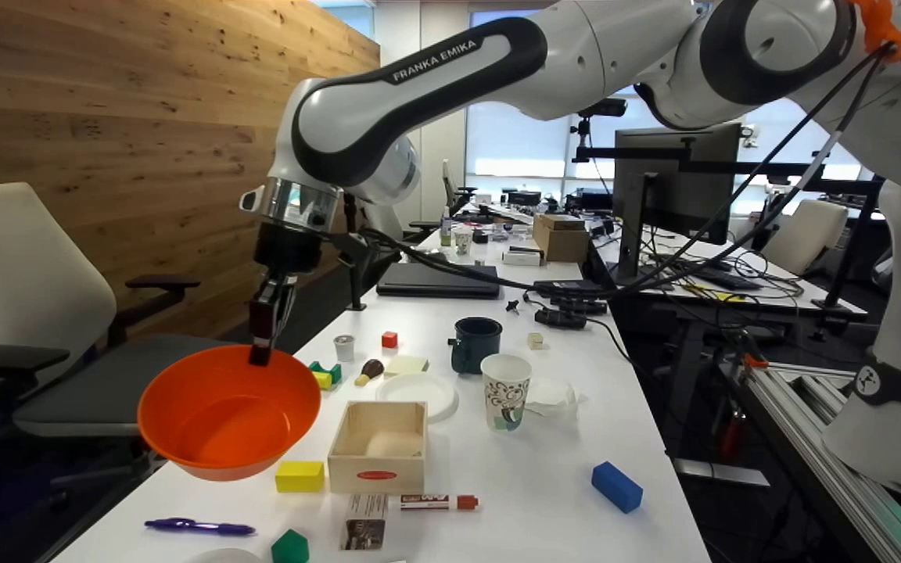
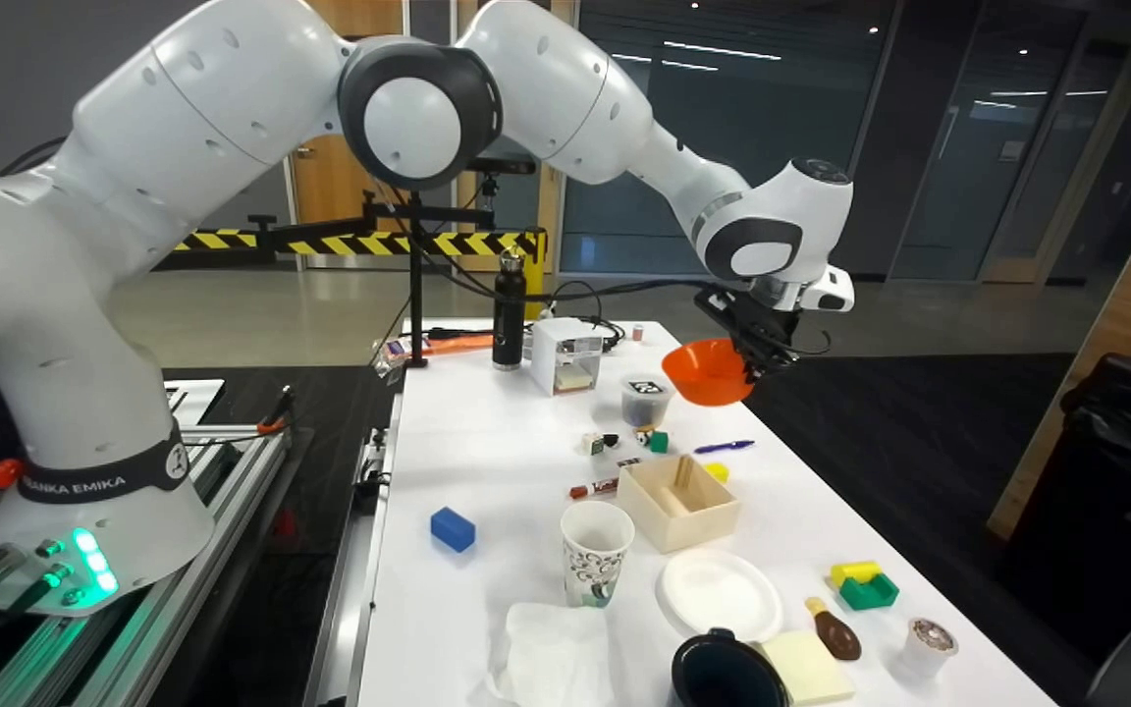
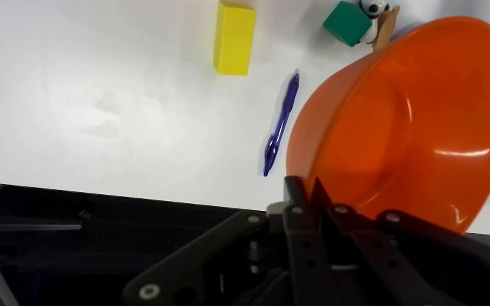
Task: Move the bowl to the right
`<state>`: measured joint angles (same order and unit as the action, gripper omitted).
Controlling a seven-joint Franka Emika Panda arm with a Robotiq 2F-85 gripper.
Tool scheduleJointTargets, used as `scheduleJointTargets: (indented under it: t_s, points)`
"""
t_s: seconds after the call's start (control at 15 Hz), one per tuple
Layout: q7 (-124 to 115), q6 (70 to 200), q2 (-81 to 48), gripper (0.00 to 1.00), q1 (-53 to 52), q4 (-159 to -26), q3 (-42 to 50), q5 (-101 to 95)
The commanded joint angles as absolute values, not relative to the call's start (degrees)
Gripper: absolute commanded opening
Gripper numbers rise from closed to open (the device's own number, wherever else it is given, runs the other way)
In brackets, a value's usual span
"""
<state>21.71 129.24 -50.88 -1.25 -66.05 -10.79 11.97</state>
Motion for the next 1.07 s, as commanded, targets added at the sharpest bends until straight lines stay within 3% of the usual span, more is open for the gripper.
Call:
scheduleJointTargets:
  t_s: [0.0, 1.0]
  points:
    - [20.8, 129.0, -51.2, 0.01, -0.9, -65.6, -11.3, 11.4]
    - [5.5, 135.7, -53.5, 0.01, -2.4, -64.8, -7.7, 11.6]
